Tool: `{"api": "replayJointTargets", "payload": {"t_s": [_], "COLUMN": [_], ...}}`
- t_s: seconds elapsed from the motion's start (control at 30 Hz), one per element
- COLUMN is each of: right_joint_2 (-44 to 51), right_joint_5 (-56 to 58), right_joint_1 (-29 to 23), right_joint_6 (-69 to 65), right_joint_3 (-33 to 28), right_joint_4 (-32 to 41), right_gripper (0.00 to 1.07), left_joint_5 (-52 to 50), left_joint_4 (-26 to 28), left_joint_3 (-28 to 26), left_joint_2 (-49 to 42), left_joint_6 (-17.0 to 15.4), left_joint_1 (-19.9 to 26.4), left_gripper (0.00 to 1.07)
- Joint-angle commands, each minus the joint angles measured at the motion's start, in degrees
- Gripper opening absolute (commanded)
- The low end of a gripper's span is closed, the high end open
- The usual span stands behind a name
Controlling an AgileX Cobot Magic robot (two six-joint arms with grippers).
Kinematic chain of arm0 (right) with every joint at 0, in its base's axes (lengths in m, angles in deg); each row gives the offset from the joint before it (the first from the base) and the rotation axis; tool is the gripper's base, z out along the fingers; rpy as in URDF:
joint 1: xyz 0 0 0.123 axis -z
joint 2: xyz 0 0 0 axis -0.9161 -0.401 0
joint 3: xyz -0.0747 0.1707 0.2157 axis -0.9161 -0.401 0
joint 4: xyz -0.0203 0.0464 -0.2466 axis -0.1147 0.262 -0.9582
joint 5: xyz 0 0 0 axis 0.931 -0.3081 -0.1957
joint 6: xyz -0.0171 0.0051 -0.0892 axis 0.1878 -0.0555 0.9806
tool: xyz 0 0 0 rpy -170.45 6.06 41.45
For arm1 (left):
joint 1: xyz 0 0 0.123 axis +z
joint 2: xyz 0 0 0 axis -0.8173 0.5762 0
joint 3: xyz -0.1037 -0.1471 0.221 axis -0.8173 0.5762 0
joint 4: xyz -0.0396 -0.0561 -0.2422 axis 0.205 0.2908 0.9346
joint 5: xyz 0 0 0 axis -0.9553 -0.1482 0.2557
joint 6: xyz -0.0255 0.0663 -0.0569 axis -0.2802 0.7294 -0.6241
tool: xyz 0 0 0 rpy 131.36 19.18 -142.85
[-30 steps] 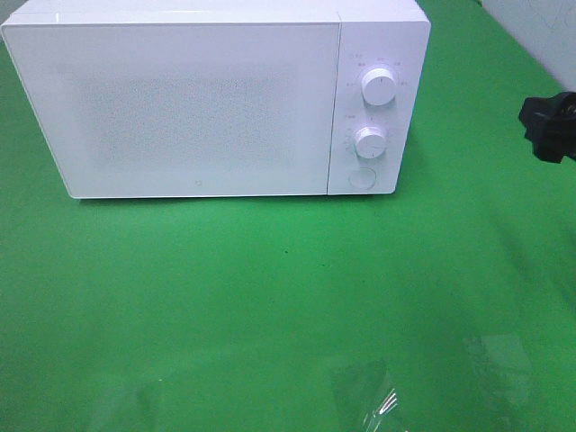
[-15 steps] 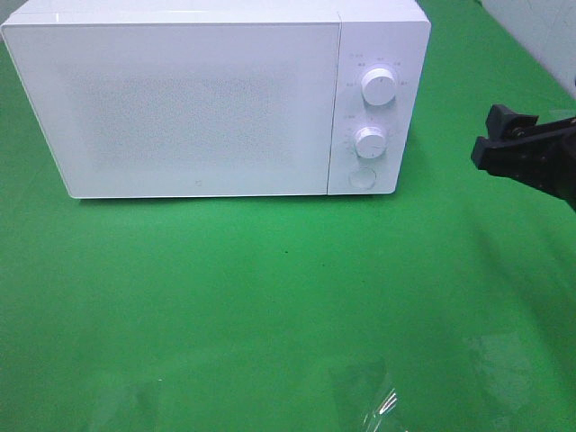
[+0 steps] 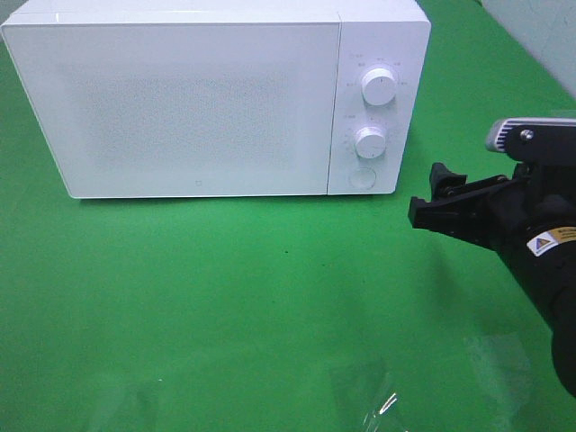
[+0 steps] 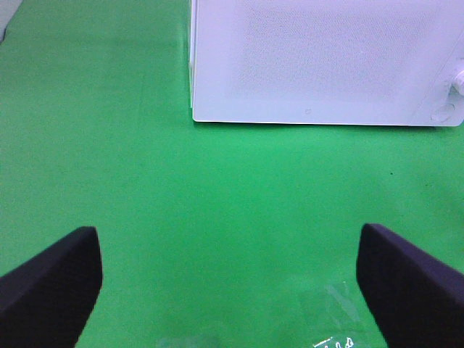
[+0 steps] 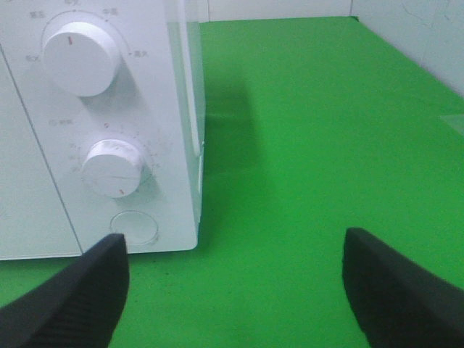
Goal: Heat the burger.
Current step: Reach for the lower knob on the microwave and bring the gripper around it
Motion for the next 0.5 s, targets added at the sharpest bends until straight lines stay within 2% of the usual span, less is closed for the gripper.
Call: {"api": "replayJointTargets", "payload": {"t_s": [0.03,0.2,0.27,0.5], "right_joint_2": [-2.2,-4.1,-5.4,-8.3], "right_joint_5": [-10.0,-10.0,-9.7,-11.5], "right_joint_1": [-2.4,-2.7,-2.7,-2.7], "right_joint_6": [-0.9,-1.0,-1.3,-2.3], "right_joint_3": [3.0,5.5,8.8,12.1], "right_joint_4": [1.4,2.6,2.8,2.6], "right_gripper": [0.76,0.76,0.76,0.76], "left_joint_5": [-0.5,-0.5,-0.5,-0.5], "left_joint_4": [0.4,0.4,0.4,0.4], "left_joint_3": [0.2,0.2,0.2,0.2], "left_joint_2": [-1.3,-1.3,-1.3,-1.0], "left_joint_6": [-0.2,-0.2,-0.2,-0.2], "left_joint_1": [0.2,0.2,0.2,0.2], "left_gripper": [0.87,0.87,0.87,0.87]}}
